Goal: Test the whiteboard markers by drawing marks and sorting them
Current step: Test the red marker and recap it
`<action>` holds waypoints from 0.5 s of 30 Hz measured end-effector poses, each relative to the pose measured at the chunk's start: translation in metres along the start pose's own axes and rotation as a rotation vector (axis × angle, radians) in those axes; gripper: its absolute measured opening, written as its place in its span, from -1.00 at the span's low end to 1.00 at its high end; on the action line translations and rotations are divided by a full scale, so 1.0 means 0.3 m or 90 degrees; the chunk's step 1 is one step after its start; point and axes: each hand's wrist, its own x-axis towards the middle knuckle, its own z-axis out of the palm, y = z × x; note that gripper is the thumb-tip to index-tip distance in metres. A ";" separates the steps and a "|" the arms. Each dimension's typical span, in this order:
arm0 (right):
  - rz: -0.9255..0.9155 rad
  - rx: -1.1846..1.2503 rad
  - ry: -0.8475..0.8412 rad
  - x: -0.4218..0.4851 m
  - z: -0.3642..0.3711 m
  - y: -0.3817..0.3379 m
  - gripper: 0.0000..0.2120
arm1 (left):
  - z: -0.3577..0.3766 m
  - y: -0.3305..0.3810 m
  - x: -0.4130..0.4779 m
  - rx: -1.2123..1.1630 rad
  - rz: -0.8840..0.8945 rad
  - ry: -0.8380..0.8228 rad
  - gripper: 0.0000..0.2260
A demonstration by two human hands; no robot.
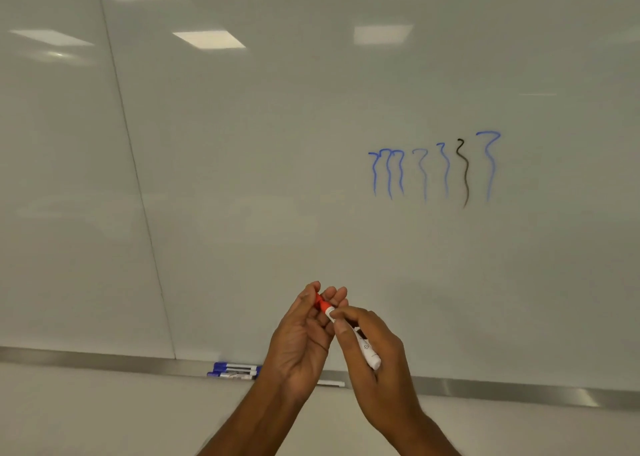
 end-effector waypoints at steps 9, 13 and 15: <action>0.046 -0.033 -0.002 -0.131 0.168 -0.125 -0.78 | -0.149 0.103 -0.151 -0.003 -0.064 -0.014 -0.82; 0.058 -0.041 -0.011 -0.176 0.199 -0.129 -0.79 | -0.192 0.095 -0.195 -0.016 -0.062 0.018 -0.82; 0.060 -0.042 -0.017 -0.196 0.206 -0.125 -0.78 | -0.204 0.094 -0.212 -0.014 -0.064 0.033 -0.83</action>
